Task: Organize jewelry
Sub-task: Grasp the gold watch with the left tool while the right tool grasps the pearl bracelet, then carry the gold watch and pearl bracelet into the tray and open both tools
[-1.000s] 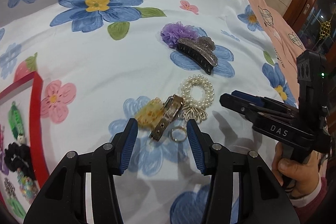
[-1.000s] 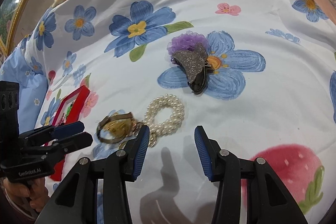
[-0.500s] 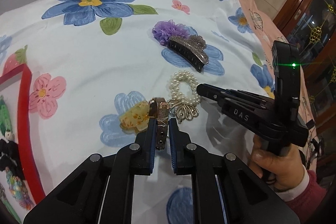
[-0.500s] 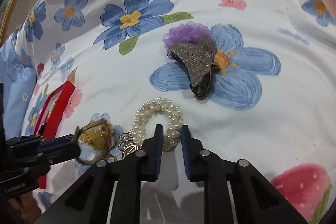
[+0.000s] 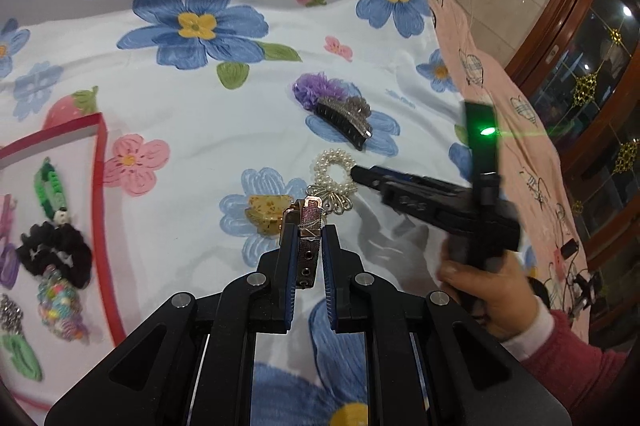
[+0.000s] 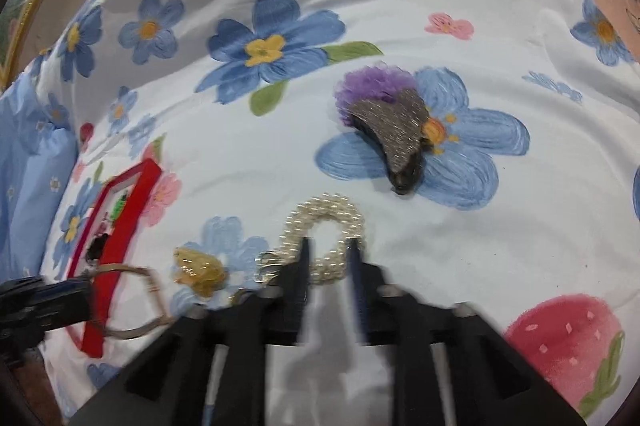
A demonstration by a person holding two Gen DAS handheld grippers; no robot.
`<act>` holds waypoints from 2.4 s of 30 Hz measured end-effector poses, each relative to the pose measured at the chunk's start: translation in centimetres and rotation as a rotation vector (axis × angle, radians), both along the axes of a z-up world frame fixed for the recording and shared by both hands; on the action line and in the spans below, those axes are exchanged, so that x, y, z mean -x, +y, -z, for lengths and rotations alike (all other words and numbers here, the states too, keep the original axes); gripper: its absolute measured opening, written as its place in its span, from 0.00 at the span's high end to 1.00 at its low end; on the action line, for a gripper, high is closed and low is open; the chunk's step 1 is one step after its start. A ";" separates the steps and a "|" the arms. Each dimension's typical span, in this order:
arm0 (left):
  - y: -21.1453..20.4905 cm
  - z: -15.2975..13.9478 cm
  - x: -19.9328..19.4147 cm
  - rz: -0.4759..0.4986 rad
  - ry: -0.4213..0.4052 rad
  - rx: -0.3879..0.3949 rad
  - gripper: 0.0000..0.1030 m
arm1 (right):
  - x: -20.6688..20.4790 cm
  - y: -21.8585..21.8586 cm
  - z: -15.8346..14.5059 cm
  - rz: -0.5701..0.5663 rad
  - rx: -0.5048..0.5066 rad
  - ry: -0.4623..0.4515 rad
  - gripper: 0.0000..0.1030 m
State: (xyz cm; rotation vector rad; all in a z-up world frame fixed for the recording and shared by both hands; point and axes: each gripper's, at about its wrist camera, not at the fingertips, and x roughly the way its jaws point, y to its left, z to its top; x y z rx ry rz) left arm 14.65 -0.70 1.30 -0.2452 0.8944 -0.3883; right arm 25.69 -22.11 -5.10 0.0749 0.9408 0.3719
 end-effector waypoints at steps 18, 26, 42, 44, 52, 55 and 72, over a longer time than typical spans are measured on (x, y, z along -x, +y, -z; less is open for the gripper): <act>6.7 -1.9 3.9 -0.143 -0.046 0.019 0.90 | 2.2 2.5 -2.8 -0.068 -0.028 -0.078 0.92; 11.1 -2.0 6.7 -0.239 -0.055 0.030 0.90 | 5.2 5.9 -6.8 -0.164 -0.089 -0.137 0.92; 18.4 -0.8 11.8 -0.405 -0.039 0.051 0.90 | 10.1 15.4 -6.8 -0.385 -0.123 -0.108 0.92; 19.2 -0.4 12.3 -0.421 -0.032 0.064 0.90 | 10.5 16.1 -6.8 -0.404 -0.127 -0.105 0.92; 20.8 0.9 13.2 -0.450 -0.012 0.087 0.90 | 12.6 19.8 -6.6 -0.494 -0.132 -0.086 0.92; 21.1 1.3 13.4 -0.450 -0.006 0.100 0.90 | 13.2 21.1 -6.2 -0.526 -0.133 -0.073 0.92; 24.0 5.2 12.9 -0.492 0.087 0.153 0.90 | 13.2 25.4 -1.7 -0.589 -0.099 0.052 0.92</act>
